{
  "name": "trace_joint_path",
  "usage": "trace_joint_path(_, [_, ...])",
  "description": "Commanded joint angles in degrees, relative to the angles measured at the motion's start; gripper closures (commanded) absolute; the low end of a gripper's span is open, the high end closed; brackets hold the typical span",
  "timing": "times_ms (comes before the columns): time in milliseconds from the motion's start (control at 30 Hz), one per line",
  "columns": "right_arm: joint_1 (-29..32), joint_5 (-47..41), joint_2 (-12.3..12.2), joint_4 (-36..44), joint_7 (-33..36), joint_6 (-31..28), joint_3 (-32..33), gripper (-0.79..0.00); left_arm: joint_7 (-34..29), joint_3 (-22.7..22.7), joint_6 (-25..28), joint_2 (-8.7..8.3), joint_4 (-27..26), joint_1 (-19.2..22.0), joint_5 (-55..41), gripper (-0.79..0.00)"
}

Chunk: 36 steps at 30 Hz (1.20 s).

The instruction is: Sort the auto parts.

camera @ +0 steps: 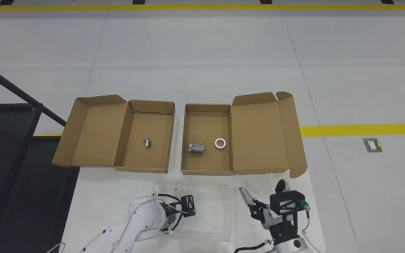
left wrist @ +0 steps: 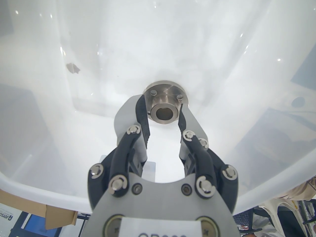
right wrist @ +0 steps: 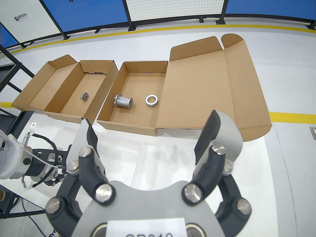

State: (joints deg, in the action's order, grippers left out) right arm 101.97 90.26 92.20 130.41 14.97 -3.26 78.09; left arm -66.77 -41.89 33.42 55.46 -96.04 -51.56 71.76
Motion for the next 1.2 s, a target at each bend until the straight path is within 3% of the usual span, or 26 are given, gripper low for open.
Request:
trace_joint_path(0, [0.0,0.0,0.0,0.0,0.0,0.0,0.0,-0.785,0.0,0.1,0.0,0.11,0.2,0.0,0.3,-0.345])
trace_joint_path(333, [0.0,0.0,0.0,0.0,0.0,0.0,0.0,-0.785,-0.4,0.6,0.3,0.79,1.0,0.4,1.0,-0.32])
trace_joint_path(400, [0.0,0.0,0.0,0.0,0.0,0.0,0.0,-0.785,-0.4,0.5,0.4,0.89,1.0,0.4,1.0,-0.252])
trace_joint_path(467, [0.0,0.0,0.0,0.0,0.0,0.0,0.0,-0.785,-0.1,0.3,0.3,0.94,0.6,0.4,0.9,-0.055])
trace_joint_path(500, [0.0,0.0,0.0,0.0,0.0,0.0,0.0,-0.785,0.2,0.0,0.5,0.92,0.3,0.3,0.6,0.0])
trace_joint_path(767, [0.0,0.0,0.0,0.0,0.0,0.0,0.0,-0.785,1.5,-5.1,2.6,-0.32,-5.7,-1.3,-2.2,0.0])
trace_joint_path(967, [0.0,0.0,0.0,0.0,0.0,0.0,0.0,-0.785,5.0,-13.5,1.4,-2.12,-14.1,-4.5,-2.6,0.0])
trace_joint_path(1167, [0.0,0.0,0.0,0.0,0.0,0.0,0.0,-0.785,13.3,-22.1,-1.5,-3.37,-18.4,-8.9,-3.9,0.0])
